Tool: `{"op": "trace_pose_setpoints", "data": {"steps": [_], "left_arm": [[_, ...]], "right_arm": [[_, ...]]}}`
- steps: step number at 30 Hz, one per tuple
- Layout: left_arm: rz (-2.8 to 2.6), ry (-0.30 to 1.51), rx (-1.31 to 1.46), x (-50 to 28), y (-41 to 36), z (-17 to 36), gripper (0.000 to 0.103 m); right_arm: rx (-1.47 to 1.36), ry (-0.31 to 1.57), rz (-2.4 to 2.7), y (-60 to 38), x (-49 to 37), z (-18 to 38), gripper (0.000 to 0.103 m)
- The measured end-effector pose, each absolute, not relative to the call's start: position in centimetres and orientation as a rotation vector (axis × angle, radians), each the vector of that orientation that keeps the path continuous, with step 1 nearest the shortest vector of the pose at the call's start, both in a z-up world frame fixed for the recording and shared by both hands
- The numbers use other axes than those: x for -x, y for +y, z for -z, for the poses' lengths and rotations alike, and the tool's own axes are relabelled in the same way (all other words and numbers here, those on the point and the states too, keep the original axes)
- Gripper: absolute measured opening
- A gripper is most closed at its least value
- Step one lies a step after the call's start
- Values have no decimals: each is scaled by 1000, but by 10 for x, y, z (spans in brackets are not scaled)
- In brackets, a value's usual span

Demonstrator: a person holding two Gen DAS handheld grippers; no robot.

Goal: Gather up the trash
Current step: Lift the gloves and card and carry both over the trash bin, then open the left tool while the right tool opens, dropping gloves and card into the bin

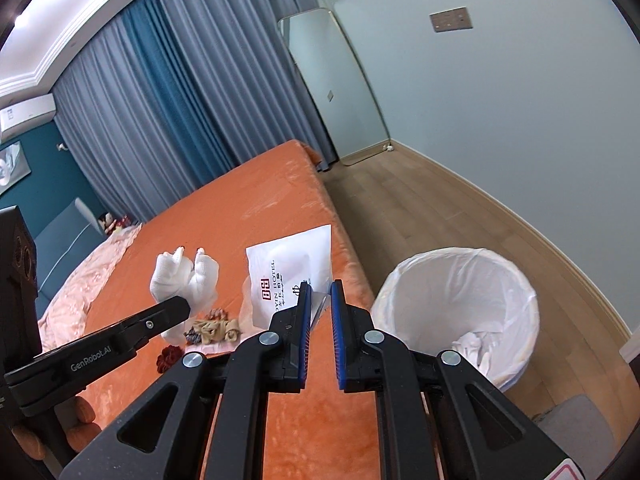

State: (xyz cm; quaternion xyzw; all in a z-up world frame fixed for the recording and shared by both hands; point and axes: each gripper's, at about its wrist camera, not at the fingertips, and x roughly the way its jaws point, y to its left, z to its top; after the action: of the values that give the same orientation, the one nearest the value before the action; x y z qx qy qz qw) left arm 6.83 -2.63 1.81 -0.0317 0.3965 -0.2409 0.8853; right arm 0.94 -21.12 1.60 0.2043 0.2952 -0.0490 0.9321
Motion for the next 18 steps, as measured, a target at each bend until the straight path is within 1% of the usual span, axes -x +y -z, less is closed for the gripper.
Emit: {"op": "trace_pose_setpoints", "data": {"steps": [10,18], "left_arm": [[596,826,0,-62,-86,-20,13],[661,844,-28,-66,-118,-15,13]], "right_arm": [[-454,562,184,-259,11,-22,10],[-482,552,245,-285,21,-16,10]]}}
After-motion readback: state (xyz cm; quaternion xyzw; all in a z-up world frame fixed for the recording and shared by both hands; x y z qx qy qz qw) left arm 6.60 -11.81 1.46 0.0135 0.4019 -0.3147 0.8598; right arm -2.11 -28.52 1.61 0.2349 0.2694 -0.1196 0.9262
